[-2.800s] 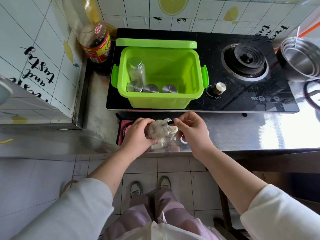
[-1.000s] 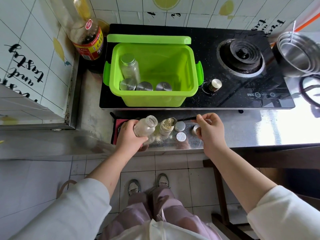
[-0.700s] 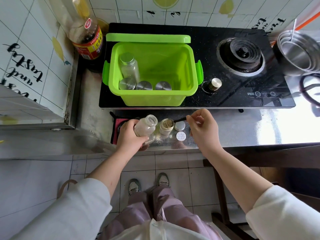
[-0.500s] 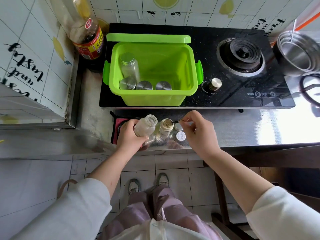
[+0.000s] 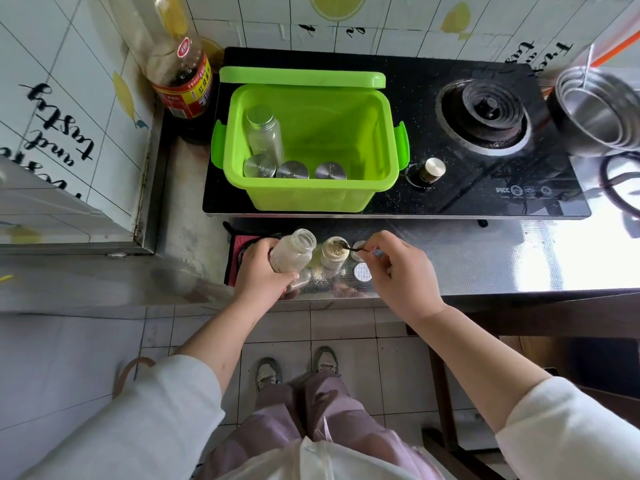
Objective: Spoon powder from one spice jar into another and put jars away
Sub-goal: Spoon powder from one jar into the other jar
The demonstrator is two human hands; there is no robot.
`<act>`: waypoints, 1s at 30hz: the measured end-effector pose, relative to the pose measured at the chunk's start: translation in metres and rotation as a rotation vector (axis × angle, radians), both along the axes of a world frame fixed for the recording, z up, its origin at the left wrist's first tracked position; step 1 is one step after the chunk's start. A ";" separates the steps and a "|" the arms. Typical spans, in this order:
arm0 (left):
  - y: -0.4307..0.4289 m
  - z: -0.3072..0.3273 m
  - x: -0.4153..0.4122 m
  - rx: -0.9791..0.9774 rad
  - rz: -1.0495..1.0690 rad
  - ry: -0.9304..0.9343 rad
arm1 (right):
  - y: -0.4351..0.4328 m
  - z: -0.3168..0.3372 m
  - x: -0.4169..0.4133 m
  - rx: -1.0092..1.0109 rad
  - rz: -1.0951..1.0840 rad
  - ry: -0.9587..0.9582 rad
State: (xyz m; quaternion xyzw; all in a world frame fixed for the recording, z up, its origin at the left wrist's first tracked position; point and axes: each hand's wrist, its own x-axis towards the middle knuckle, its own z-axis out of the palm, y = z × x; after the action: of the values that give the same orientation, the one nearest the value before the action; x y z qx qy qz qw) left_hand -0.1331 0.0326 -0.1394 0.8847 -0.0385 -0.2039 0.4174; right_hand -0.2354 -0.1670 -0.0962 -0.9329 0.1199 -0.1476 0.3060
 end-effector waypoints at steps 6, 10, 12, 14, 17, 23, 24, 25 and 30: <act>0.000 0.004 0.000 -0.008 -0.004 0.014 | -0.002 -0.002 -0.002 0.019 0.002 -0.027; -0.001 0.005 0.001 -0.010 -0.007 0.013 | -0.005 -0.003 -0.003 0.077 -0.022 -0.034; -0.001 0.006 0.001 -0.007 -0.011 0.017 | -0.006 -0.003 -0.003 0.112 -0.052 -0.024; -0.001 0.005 0.001 0.001 -0.021 0.013 | -0.006 -0.001 -0.003 0.182 -0.108 -0.024; 0.000 0.003 0.001 0.008 -0.031 0.007 | -0.006 0.005 0.000 0.385 -0.220 -0.094; 0.000 0.003 -0.001 0.031 -0.064 -0.033 | 0.002 0.017 0.009 0.698 -0.330 -0.215; 0.000 0.004 -0.002 0.025 -0.070 -0.042 | 0.004 0.017 0.010 0.727 -0.325 -0.204; -0.001 0.006 -0.004 0.017 -0.078 -0.053 | 0.006 0.017 0.011 0.720 -0.316 -0.184; -0.003 0.013 -0.009 -0.010 -0.149 -0.139 | 0.018 0.010 0.014 0.675 -0.243 -0.031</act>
State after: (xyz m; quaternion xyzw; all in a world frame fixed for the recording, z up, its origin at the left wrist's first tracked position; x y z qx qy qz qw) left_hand -0.1418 0.0292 -0.1261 0.8893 -0.1340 -0.1724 0.4018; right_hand -0.2210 -0.1485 -0.0866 -0.7559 0.2675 -0.1491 0.5787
